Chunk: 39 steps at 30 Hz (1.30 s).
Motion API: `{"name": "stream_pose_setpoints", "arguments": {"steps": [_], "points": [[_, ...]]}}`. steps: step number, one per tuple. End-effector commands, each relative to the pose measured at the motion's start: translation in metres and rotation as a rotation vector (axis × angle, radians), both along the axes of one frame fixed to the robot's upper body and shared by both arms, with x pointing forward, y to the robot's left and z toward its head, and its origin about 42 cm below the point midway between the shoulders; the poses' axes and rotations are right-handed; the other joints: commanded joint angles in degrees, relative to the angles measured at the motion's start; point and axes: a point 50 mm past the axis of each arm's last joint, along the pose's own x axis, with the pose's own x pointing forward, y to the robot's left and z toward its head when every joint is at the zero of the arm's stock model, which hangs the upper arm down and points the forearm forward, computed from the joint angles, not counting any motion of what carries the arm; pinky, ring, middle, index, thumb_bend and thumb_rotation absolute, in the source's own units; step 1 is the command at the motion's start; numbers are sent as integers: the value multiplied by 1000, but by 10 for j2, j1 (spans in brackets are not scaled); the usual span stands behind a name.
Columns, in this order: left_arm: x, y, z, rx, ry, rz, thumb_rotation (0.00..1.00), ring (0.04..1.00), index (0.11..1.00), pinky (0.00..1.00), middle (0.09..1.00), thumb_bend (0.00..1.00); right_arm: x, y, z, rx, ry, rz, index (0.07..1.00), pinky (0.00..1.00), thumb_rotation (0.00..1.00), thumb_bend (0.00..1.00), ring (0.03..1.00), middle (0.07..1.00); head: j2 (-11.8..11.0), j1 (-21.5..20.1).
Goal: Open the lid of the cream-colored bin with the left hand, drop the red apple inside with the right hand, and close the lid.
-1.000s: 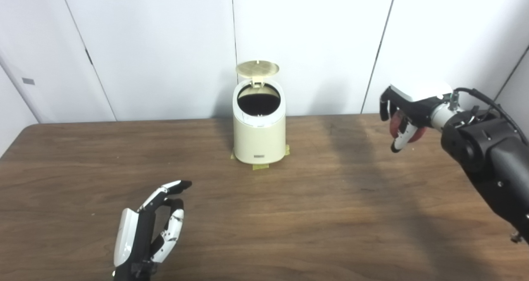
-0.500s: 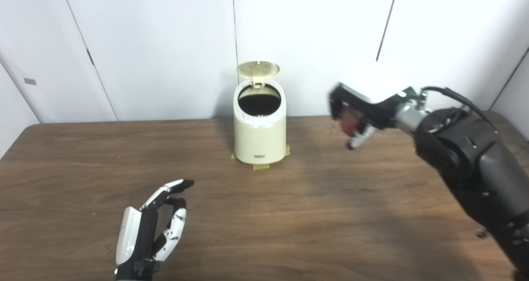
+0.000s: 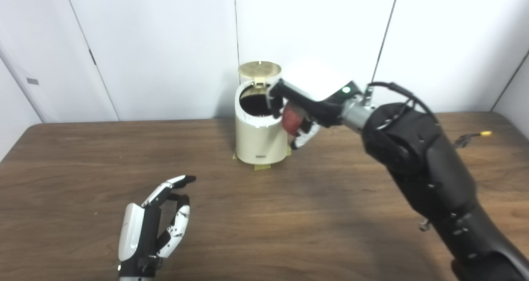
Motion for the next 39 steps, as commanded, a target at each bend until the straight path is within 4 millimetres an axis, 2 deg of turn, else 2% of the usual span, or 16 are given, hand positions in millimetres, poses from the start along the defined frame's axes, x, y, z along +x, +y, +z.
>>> {"name": "stream_pose_setpoints", "arguments": {"steps": [1, 4, 11, 16, 24, 30, 39], "points": [[10, -13, -7, -33, 3, -10, 734, 761, 740, 657, 762, 159, 5, 9, 33, 15, -154, 25, 457, 263, 0, 508, 393, 567, 1, 0], [10, -15, -6, -37, 11, -13, 758, 768, 746, 667, 770, 161, 15, 16, 31, 17, -177, 37, 458, 257, 0, 508, 400, 566, 0, 3], [11, -18, -6, -27, 9, -21, 776, 769, 746, 667, 775, 167, 50, 19, 12, 96, -226, 127, 455, 322, 0, 490, 455, 579, -1, 6], [10, -20, -5, -22, 5, -24, 723, 768, 742, 666, 773, 158, 66, 19, 0, 141, -257, 149, 443, 367, 0, 495, 462, 565, -1, 8], [10, -22, -5, -5, 8, -19, 729, 766, 747, 661, 774, 161, 88, 21, -15, 163, -312, 160, 423, 405, 0, 498, 479, 537, -1, 12], [9, -24, -4, -2, 1, -18, 716, 762, 748, 656, 771, 151, 100, 20, -29, 189, -320, 175, 426, 408, 0, 499, 477, 530, 1, 14], [7, -27, -4, 11, 8, -17, 714, 764, 746, 659, 771, 155, 104, 19, -41, 217, -338, 195, 424, 397, 0, 498, 494, 526, 4, 17]]}}
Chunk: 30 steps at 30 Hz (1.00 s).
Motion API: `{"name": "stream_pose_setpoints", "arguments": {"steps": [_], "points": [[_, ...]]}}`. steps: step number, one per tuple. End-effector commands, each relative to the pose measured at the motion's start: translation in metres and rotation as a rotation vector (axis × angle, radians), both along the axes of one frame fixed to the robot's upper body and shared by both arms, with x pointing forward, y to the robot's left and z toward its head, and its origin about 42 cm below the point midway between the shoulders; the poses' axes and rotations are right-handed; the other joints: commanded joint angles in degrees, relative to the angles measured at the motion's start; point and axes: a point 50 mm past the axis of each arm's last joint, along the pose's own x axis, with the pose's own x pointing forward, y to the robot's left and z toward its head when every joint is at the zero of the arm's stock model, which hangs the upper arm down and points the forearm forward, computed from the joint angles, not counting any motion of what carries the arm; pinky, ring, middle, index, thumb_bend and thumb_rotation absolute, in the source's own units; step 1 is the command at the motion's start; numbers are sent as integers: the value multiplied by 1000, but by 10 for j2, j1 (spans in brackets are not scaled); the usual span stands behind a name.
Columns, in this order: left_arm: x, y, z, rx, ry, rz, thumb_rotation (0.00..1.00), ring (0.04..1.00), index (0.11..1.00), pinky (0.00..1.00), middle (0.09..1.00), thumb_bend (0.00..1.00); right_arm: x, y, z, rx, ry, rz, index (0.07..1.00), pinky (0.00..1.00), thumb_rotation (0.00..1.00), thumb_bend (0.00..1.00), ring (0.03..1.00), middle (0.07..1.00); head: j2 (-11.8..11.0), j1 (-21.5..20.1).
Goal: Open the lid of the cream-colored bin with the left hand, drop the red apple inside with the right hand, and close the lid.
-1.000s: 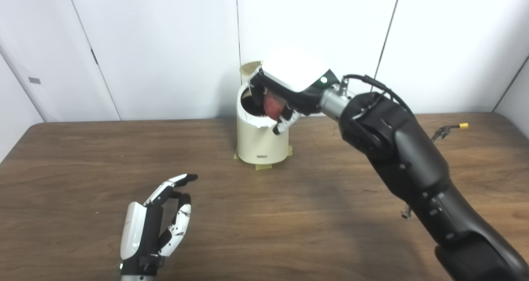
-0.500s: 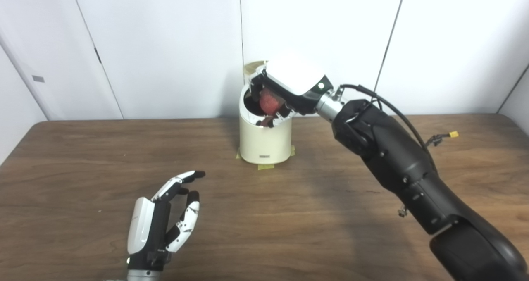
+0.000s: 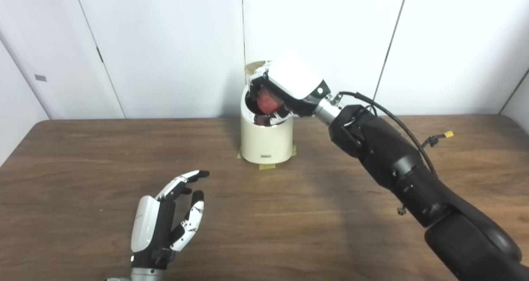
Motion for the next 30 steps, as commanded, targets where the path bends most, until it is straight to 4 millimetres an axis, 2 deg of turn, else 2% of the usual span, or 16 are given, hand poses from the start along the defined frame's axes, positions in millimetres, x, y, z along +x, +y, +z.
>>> {"name": "stream_pose_setpoints", "arguments": {"steps": [1, 6, 8, 10, 13, 14, 16, 18, 25, 30], "points": [[1, -17, -5, -33, 8, -3, 716, 764, 746, 658, 771, 156, 5, 5, 33, 26, -95, 22, 424, 394, 0, 498, 496, 528, 0, 0], [1, -17, -5, -32, 14, -4, 723, 763, 745, 659, 771, 153, 5, 3, 31, 9, -96, -2, 454, 406, 0, 494, 526, 554, 1, 0], [2, -16, -5, -26, 14, -5, 726, 765, 747, 661, 772, 155, 5, 2, 31, 4, -99, -7, 464, 433, 0, 494, 574, 571, 1, -1], [2, -16, -4, -23, 14, -5, 731, 763, 746, 660, 771, 154, 5, 2, 31, 1, -111, -12, 482, 470, 89, 512, 595, 626, 0, -2], [2, -16, -5, -27, 16, -5, 732, 763, 745, 663, 771, 157, 4, 2, 31, -3, -127, -23, 490, 482, 119, 519, 607, 661, 0, -3], [2, -16, -5, -29, 15, -6, 725, 764, 745, 665, 771, 154, 4, 2, 31, -6, -135, -30, 582, 486, 39, 802, 621, 680, 0, -3], [2, -15, -6, -32, 14, -8, 710, 765, 745, 666, 772, 151, 4, 1, 31, -11, -139, -43, 626, 489, 10, 903, 635, 697, 0, -4], [2, -15, -6, -33, 17, -8, 703, 766, 746, 668, 773, 150, 3, 1, 31, -23, -133, -70, 661, 499, 6, 921, 661, 726, 0, -4], [2, -14, -7, -20, 21, -5, 721, 765, 748, 667, 773, 148, 1, 1, 33, -56, -96, -145, 805, 636, 53, 943, 803, 866, -1, -6], [2, -14, -7, -25, 19, -9, 683, 761, 745, 660, 772, 145, -1, 0, 35, -56, -80, -155, 826, 662, 58, 955, 832, 889, -1, -6]]}}
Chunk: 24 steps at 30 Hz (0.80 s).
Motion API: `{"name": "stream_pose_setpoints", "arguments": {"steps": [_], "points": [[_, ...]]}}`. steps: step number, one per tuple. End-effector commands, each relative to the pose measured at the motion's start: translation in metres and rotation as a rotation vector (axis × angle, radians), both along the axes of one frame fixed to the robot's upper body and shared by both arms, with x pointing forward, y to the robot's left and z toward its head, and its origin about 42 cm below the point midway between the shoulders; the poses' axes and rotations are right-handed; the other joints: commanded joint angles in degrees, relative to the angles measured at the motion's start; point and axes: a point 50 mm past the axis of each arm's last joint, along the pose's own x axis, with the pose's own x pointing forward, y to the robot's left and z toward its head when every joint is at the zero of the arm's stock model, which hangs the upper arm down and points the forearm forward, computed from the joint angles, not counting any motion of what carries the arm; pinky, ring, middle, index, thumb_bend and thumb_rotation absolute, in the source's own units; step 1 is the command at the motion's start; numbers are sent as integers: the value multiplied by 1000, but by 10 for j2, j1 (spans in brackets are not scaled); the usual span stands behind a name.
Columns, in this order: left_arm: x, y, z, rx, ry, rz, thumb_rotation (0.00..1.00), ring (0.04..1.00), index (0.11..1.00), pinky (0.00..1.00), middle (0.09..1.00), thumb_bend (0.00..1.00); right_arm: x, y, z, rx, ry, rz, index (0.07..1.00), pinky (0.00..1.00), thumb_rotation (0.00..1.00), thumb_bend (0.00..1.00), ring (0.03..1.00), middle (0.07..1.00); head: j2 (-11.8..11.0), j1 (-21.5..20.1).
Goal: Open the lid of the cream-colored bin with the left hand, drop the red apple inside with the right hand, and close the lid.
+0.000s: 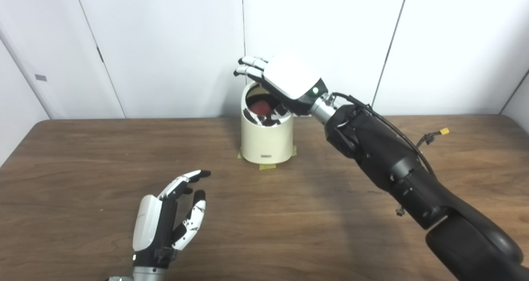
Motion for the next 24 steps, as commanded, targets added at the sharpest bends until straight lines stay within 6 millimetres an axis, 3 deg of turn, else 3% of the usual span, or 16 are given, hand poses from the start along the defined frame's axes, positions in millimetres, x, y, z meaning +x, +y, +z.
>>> {"name": "stream_pose_setpoints", "arguments": {"steps": [1, 4, 7, 8, 9, 10, 12, 16, 19, 21, 22, 23, 24], "points": [[1, -13, -7, -30, 10, -11, 680, 761, 745, 659, 771, 144, 5, -8, 26, 32, -57, -30, 826, 663, 59, 956, 832, 889, 1, -1], [1, -13, -7, -31, 14, -10, 675, 761, 745, 656, 771, 147, 4, -10, 26, 44, -72, -12, 816, 640, 135, 902, 813, 873, 1, -2], [0, -13, -7, -30, 14, -10, 672, 762, 748, 657, 773, 147, 4, -13, 26, 86, -140, 42, 726, 551, 214, 791, 693, 750, 1, -2], [0, -13, -7, -31, 13, -11, 671, 761, 748, 657, 772, 145, 3, -14, 25, 116, -165, 67, 650, 495, 209, 764, 606, 659, 2, -2], [0, -13, -7, -31, 12, -12, 665, 761, 748, 658, 772, 140, 2, -15, 24, 151, -178, 87, 553, 431, 174, 617, 512, 564, 2, -2], [0, -13, -7, -30, 12, -13, 661, 762, 748, 659, 772, 138, 1, -16, 24, 184, -182, 103, 522, 393, 93, 572, 457, 518, 2, -2], [0, -13, -7, -27, 14, -12, 656, 762, 748, 660, 773, 136, -3, -18, 22, 278, -181, 144, 486, 320, 30, 538, 363, 490, 2, -1], [0, -12, -7, -24, 9, -15, 656, 756, 743, 653, 769, 135, -16, -23, 18, 443, -199, 173, 466, 205, 9, 526, 244, 479, 1, -1], [1, -10, -8, -27, 8, -16, 654, 753, 741, 653, 767, 138, -39, -31, 12, 569, -119, 178, 474, 212, 7, 525, 257, 466, 1, -3], [2, -10, -7, -30, 11, -13, 656, 755, 741, 656, 767, 144, -56, -40, 5, 601, -23, 158, 487, 294, 7, 521, 364, 471, 1, -3], [2, -9, -7, -30, 10, -12, 657, 753, 739, 653, 764, 145, -65, -45, 2, 601, 30, 140, 491, 365, 96, 506, 462, 550, 1, -2], [2, -9, -7, -30, 8, -11, 656, 752, 737, 650, 763, 145, -71, -47, 0, 599, 67, 128, 594, 428, 273, 476, 544, 622, 1, -2], [2, -8, -7, -27, 11, -9, 655, 751, 737, 648, 762, 145, -79, -51, -5, 597, 109, 113, 648, 460, 368, 461, 586, 659, 0, -1]]}}
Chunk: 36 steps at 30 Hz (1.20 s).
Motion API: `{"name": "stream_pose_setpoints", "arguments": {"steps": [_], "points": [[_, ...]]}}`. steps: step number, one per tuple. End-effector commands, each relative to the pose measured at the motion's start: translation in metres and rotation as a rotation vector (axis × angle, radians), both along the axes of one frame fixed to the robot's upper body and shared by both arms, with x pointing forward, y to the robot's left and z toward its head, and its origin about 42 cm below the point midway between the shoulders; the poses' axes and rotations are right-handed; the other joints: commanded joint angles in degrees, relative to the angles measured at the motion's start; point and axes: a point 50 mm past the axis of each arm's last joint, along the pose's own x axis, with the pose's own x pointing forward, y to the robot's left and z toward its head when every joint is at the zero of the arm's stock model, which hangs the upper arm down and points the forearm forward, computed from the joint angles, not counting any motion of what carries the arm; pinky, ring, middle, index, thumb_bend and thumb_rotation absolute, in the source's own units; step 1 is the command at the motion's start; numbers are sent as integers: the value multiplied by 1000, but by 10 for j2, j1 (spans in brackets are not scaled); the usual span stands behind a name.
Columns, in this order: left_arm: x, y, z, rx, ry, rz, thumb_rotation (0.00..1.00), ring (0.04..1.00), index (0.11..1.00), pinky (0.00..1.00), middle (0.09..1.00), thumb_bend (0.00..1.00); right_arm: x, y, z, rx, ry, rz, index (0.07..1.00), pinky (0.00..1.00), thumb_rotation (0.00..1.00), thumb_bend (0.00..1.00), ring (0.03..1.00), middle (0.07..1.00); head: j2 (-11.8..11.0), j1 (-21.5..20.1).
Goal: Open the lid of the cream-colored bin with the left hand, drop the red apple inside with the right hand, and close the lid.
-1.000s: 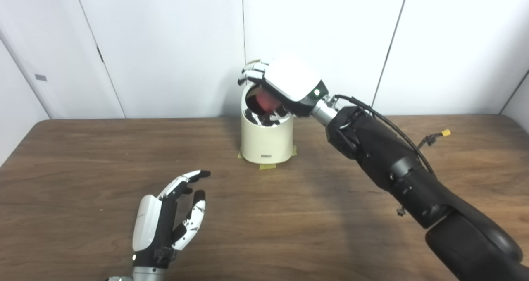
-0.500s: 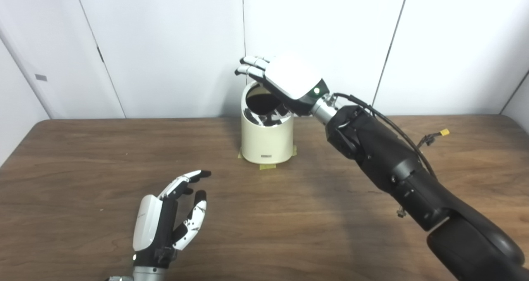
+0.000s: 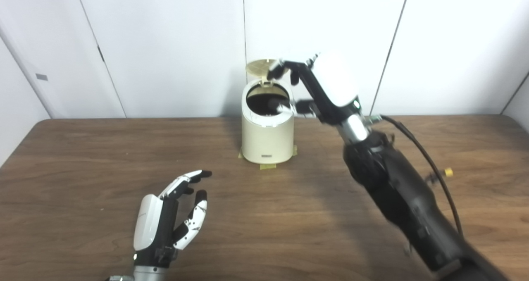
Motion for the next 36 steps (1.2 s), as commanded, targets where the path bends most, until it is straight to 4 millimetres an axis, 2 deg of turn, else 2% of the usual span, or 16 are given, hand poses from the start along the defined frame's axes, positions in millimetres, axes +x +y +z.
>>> {"name": "stream_pose_setpoints", "arguments": {"steps": [1, 2, 4, 7, 9, 11, 13, 14, 15, 18, 21, 23, 25, 30, 33, 36], "points": [[2, -8, -7, -18, 11, -7, 669, 755, 739, 652, 764, 146, -9, -14, 13, 21, 68, -3, 746, 558, 533, 442, 693, 749, -1, 1], [2, -7, -7, -16, 12, -7, 677, 756, 739, 655, 763, 146, -16, -17, 8, 34, 113, 3, 830, 650, 648, 470, 782, 826, -1, 1], [3, -5, -7, -14, 7, -8, 682, 758, 738, 658, 762, 142, -37, -26, -8, 104, 223, 28, 937, 774, 769, 544, 895, 924, -2, 1], [4, -2, -6, -15, 3, -5, 668, 760, 737, 661, 760, 140, -59, -36, -28, 201, 299, 59, 984, 811, 810, 643, 928, 964, -4, 0], [5, -1, -5, -26, -1, -1, 661, 761, 741, 661, 765, 152, -75, -44, -43, 280, 311, 68, 953, 794, 788, 598, 902, 939, -5, 1], [9, 1, 0, -38, -11, 0, 686, 761, 740, 662, 766, 183, -91, -49, -56, 350, 289, 40, 830, 656, 687, 397, 775, 816, -6, 1], [14, 3, 9, -34, -34, 2, 756, 765, 749, 659, 768, 215, -106, -54, -67, 390, 286, -3, 720, 538, 474, 238, 663, 704, -6, 4], [16, 4, 12, -30, -43, 3, 810, 771, 756, 667, 773, 233, -110, -56, -71, 398, 288, -18, 681, 500, 340, 199, 627, 668, -6, 4], [22, 5, 19, -18, -55, 5, 814, 771, 757, 668, 773, 235, -116, -59, -79, 407, 294, -41, 678, 497, 330, 196, 625, 665, -5, 8], [40, 8, 44, 27, -92, 6, 944, 776, 765, 677, 781, 311, -131, -68, -97, 437, 329, -94, 658, 486, 300, 230, 616, 658, -6, 14], [61, 8, 72, 89, -115, -4, 995, 804, 770, 689, 791, 372, -141, -75, -110, 466, 354, -130, 675, 502, 325, 245, 634, 674, -5, 14], [72, 7, 87, 139, -125, -2, 999, 819, 778, 703, 798, 413, -143, -77, -114, 475, 363, -147, 682, 510, 395, 250, 636, 677, -6, 14], [89, 4, 107, 209, -135, -2, 1000, 831, 790, 731, 806, 455, -143, -79, -116, 477, 368, -156, 685, 514, 418, 249, 638, 680, -7, 18], [129, -11, 163, 336, -146, -5, 1000, 914, 854, 857, 870, 648, -142, -79, -122, 489, 383, -162, 683, 526, 417, 248, 643, 684, -6, 19], [148, -24, 195, 389, -174, -10, 1000, 956, 882, 927, 898, 713, -139, -77, -129, 481, 402, -164, 677, 534, 412, 243, 644, 678, -14, 16], [164, -40, 226, 478, -209, -10, 1000, 965, 893, 947, 903, 746, -137, -76, -133, 473, 412, -163, 676, 529, 383, 238, 640, 673, -17, 14]]}}
